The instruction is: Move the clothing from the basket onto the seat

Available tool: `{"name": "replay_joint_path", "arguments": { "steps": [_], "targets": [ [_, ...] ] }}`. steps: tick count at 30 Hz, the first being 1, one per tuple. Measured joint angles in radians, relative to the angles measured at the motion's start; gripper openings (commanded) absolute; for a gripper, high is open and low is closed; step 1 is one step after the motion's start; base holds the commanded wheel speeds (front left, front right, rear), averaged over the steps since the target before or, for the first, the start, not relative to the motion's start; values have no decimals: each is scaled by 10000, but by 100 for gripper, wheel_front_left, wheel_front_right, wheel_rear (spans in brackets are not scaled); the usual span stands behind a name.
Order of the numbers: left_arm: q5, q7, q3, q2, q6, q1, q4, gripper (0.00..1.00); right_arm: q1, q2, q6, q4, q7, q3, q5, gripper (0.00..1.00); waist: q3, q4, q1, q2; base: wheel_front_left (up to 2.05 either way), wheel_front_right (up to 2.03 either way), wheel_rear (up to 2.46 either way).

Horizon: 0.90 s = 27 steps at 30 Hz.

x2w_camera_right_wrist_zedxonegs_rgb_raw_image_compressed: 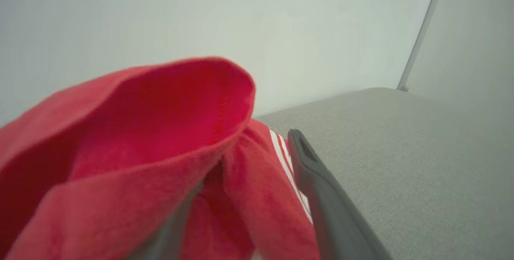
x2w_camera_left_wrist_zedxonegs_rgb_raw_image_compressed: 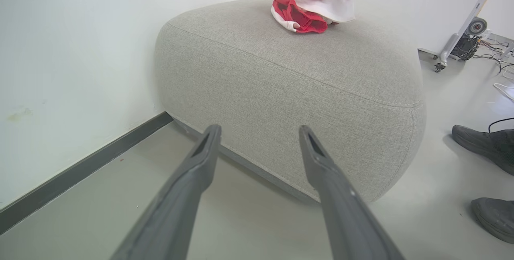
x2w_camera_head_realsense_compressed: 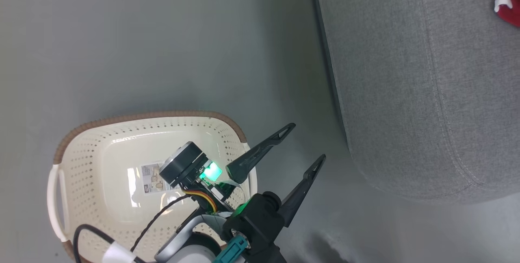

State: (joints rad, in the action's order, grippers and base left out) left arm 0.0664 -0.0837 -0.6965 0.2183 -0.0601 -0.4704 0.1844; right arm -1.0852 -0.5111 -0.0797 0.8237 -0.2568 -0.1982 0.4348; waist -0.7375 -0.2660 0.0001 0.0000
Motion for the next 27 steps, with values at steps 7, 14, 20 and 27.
{"name": "replay_joint_path", "arguments": {
  "steps": [7,14,20,27],
  "targets": [
    [100,477,50,-297,159,1,-435,100,547,-186,-84,234,0,-63,-151,100,631,170,-1,-1,0,0,0],
    [453,920,267,-407,353,60,-909,100,1398,54,-84,79,0,-73,-518,100,1393,381,-1,0,0,0,0],
    [606,1225,508,-447,529,269,-1198,100,2118,368,-63,-284,2,-63,-694,100,2002,517,-1,0,0,0,0],
    [802,1486,708,-502,792,785,-1526,100,3210,658,-40,-809,0,-17,-1009,100,2906,707,-3,-1,0,0,0]
  ]
}}
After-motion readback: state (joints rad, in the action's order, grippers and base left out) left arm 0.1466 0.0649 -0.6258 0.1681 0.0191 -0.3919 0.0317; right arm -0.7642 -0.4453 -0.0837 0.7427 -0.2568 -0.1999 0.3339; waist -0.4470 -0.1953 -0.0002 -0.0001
